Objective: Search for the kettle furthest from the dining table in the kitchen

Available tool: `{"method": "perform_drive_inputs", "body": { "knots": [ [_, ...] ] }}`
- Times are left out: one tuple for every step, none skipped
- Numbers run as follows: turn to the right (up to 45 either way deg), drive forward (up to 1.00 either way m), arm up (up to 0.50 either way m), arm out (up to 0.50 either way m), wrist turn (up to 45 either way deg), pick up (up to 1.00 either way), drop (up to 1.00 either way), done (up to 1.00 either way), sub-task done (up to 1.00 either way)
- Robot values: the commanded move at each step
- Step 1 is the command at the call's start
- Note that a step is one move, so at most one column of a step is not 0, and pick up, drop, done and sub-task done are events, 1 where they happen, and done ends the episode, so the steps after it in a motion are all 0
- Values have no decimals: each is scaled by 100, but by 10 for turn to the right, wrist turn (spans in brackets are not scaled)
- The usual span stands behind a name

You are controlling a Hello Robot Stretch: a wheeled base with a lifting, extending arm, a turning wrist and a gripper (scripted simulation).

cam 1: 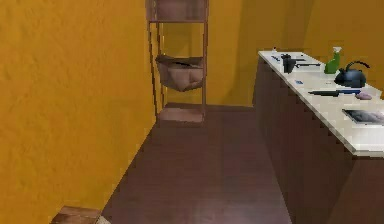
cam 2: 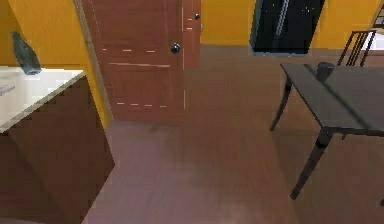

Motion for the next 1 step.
{"method": "perform_drive_inputs", "body": {
  "knots": [
    [60, 0, 0, 0, 0, 0, 0, 0, 0]
  ]
}}
